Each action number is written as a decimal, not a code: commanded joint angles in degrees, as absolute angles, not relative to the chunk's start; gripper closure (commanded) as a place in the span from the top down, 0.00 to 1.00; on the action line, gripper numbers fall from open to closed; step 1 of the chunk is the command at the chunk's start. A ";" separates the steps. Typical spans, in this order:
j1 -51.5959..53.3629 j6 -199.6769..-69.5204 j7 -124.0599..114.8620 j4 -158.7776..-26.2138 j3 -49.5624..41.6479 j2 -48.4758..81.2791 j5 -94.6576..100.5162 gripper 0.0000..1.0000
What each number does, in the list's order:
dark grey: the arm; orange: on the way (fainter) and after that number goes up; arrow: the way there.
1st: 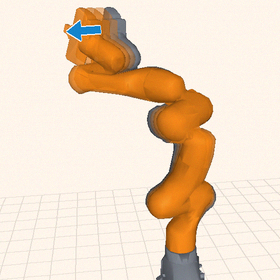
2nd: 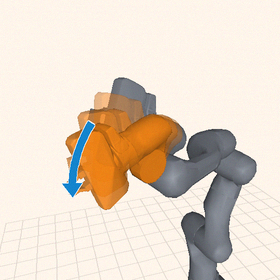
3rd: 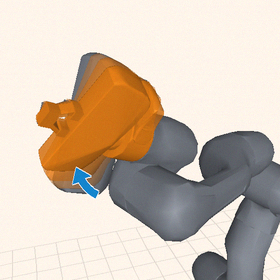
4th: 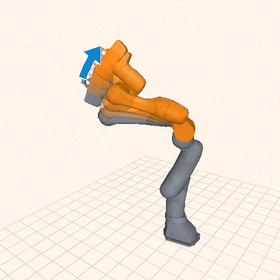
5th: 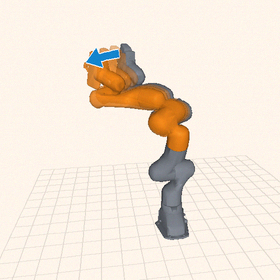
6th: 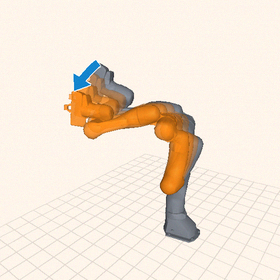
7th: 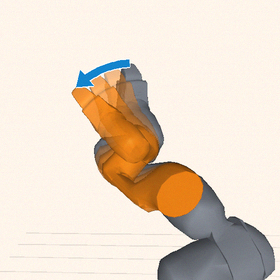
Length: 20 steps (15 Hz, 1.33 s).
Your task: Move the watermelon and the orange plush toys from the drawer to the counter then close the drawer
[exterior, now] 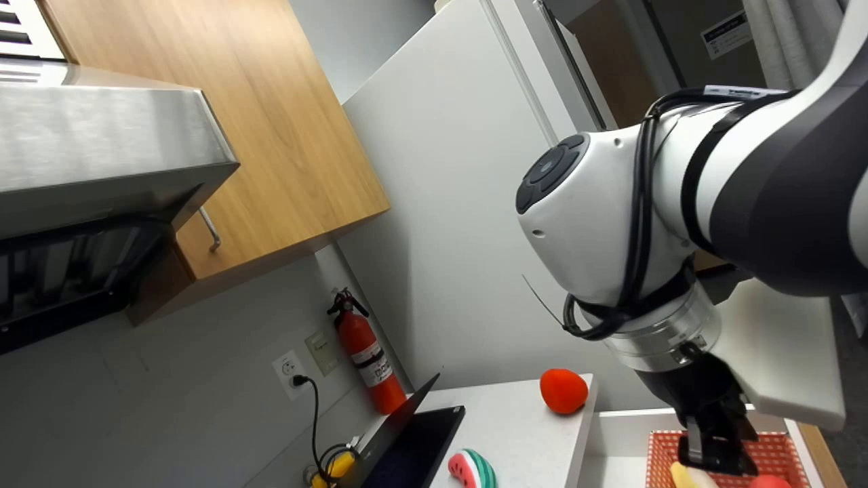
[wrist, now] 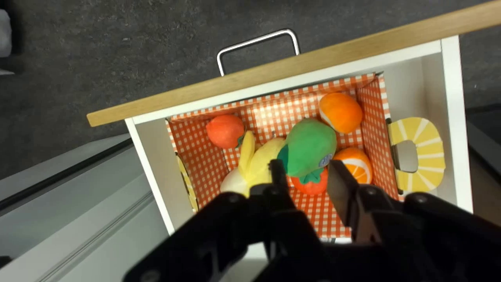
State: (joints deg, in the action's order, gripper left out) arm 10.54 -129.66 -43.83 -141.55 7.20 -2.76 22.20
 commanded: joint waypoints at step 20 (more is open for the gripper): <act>11.30 -130.27 -34.03 -154.38 13.32 -8.96 4.03 0.00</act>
